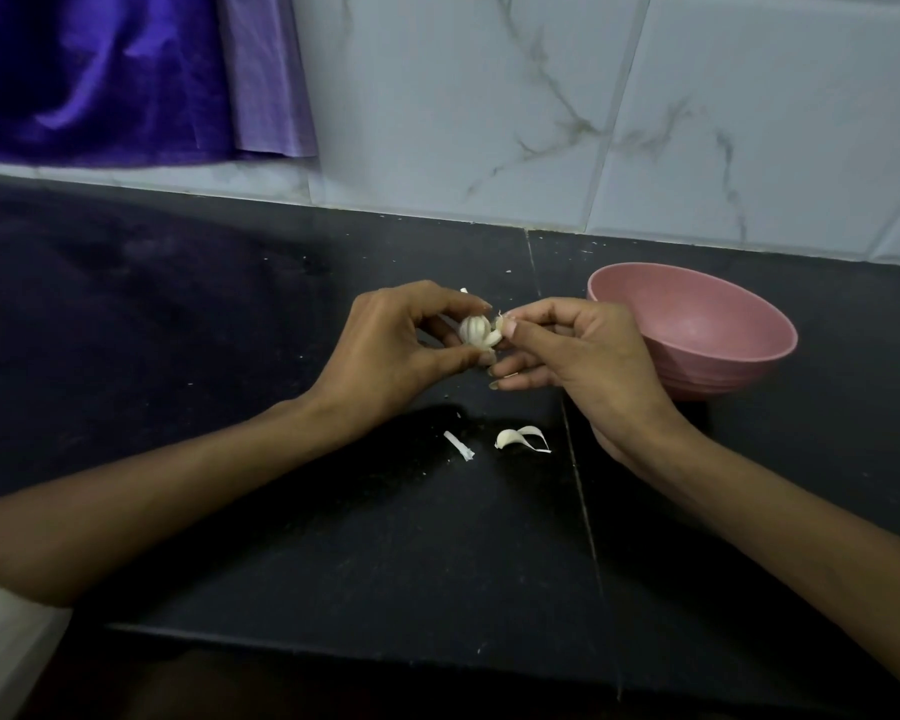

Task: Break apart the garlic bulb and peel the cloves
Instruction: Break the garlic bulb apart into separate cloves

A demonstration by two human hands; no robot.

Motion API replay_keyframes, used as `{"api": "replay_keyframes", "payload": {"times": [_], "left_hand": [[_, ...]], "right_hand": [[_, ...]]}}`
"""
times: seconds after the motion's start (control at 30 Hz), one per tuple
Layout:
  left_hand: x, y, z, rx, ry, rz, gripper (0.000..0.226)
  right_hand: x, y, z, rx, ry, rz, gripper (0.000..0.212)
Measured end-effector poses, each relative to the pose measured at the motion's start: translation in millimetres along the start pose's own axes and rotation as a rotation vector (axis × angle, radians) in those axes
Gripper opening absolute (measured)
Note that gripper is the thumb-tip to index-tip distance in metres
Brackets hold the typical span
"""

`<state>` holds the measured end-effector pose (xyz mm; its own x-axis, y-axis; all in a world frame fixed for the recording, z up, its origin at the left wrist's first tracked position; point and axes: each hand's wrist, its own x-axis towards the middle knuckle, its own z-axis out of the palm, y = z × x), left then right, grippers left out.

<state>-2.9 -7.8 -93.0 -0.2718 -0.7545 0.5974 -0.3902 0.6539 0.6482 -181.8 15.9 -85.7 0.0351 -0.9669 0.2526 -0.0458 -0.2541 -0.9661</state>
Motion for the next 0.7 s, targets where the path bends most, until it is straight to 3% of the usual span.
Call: {"api": "replay_keyframes", "payload": {"times": [0.3, 0.5, 0.7], "left_hand": [[1.8, -2.2, 0.2, -0.107, 0.012, -0.118, 0.036], [0.6, -2.8, 0.6, -0.052, 0.016, -0.073, 0.036], [0.6, -3.2, 0.2, -0.012, 0.023, -0.039, 0.037]], "right_hand": [[-0.8, -4.6, 0.9, 0.035, 0.056, -0.017, 0.012], [0.6, -2.3, -1.4, 0.058, -0.012, 0.038, 0.003], [1.0, -2.4, -4.1, 0.055, -0.063, 0.093, 0.017]]}}
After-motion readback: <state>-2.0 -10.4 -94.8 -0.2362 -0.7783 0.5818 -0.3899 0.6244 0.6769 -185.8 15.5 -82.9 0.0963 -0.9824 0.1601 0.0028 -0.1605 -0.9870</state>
